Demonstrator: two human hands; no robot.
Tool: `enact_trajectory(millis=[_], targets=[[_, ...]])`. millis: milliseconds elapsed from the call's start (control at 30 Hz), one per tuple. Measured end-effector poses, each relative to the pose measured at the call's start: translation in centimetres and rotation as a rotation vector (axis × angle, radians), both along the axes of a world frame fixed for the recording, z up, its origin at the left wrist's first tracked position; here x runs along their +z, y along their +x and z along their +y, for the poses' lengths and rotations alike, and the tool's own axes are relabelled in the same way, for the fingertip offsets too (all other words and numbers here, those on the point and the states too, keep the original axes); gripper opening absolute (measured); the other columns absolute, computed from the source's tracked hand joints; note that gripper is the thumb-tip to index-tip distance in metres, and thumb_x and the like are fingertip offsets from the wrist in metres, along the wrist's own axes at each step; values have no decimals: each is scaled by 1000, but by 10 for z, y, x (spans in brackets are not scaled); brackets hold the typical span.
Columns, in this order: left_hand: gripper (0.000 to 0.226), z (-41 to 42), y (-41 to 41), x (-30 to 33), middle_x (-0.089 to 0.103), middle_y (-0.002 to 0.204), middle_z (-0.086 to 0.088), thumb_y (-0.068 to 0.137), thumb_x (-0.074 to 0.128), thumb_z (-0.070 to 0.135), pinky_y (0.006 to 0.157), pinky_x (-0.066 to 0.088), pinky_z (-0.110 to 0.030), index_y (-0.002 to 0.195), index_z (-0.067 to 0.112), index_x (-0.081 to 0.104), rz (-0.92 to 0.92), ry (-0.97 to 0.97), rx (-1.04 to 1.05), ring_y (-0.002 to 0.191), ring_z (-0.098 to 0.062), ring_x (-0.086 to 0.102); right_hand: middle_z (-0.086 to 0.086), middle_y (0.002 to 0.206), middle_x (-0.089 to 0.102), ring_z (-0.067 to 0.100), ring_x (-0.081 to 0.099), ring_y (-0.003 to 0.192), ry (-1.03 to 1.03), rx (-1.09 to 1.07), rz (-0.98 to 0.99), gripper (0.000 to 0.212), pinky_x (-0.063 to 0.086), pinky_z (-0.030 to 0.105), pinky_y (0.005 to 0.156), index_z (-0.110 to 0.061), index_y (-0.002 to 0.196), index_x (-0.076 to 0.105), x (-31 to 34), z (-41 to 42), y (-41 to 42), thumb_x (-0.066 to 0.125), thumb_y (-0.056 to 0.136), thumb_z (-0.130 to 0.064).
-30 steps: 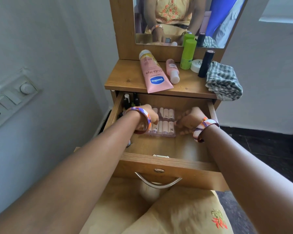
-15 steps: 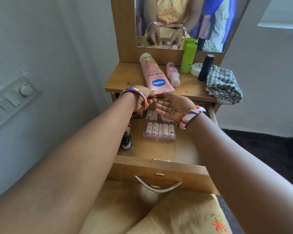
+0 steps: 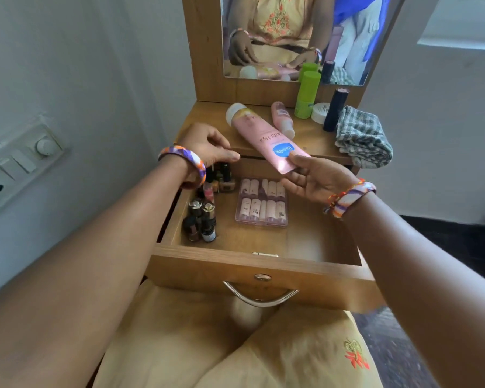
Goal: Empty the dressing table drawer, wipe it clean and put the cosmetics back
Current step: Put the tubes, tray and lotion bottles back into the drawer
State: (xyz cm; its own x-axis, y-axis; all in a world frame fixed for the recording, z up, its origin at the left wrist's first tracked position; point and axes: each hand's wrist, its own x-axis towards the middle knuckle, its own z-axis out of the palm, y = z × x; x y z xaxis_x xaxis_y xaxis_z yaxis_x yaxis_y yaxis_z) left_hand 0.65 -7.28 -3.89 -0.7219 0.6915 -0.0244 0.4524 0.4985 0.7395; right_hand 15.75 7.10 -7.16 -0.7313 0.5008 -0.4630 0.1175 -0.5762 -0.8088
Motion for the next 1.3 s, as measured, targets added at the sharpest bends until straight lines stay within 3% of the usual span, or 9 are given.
enact_trajectory(millis=[100,167,300,467,733,900,1033,1100,1300], targets=[[64,0,-2,12,60,113,-7,64,84,28,85,46,-31,120,13,56,413,-66,-53,102,-23,56,1,63,72,7,67,51,122,178,-41,9,58,23,54,-10,97,58,0,11,27,51,93,-15],[94,5,7,16,42,140,-11,61,85,33,102,37,-40,140,19,36,624,-271,-199,128,-31,38,2,69,74,9,69,56,187,268,-90,12,59,26,59,-10,99,60,0,16,41,51,92,-13],[96,18,33,1,26,152,-3,68,79,36,111,24,-45,146,28,24,763,-520,-436,139,-26,22,4,72,75,12,71,61,260,380,-212,14,60,29,61,-8,102,60,4,23,60,51,91,-8],[53,20,52,-24,63,119,6,74,73,34,99,32,-33,123,27,54,648,-456,-585,111,-16,56,11,89,72,16,72,70,446,541,-373,19,60,35,69,-3,105,60,5,29,76,55,88,0],[64,23,75,-53,56,128,-3,73,78,25,91,49,-29,129,17,50,313,-509,-690,114,-19,55,14,99,69,23,71,82,514,705,-576,24,61,33,68,-3,107,61,7,27,85,60,84,4],[62,28,81,-56,57,128,-5,77,74,24,96,49,-31,132,13,49,301,-654,-769,115,-21,55,15,114,64,35,64,105,832,702,-764,41,58,33,75,-5,119,56,5,14,70,63,81,7],[52,33,81,-56,63,119,-6,82,69,25,93,53,-32,129,12,54,288,-761,-813,108,-23,60,-5,88,73,19,68,92,1139,773,-834,19,57,36,83,-20,94,68,-39,52,53,71,76,-15],[51,33,82,-58,64,117,-8,83,68,25,88,54,-31,129,11,54,281,-822,-808,104,-24,61,2,81,75,27,67,100,1253,775,-915,7,57,45,80,-21,77,68,-83,91,53,68,77,-28],[48,32,75,-57,61,109,-8,82,68,28,86,52,-32,123,6,56,369,-967,-754,95,-23,59,6,112,66,23,63,99,1262,917,-839,41,53,29,81,-10,113,65,-31,-17,40,75,74,-10]])
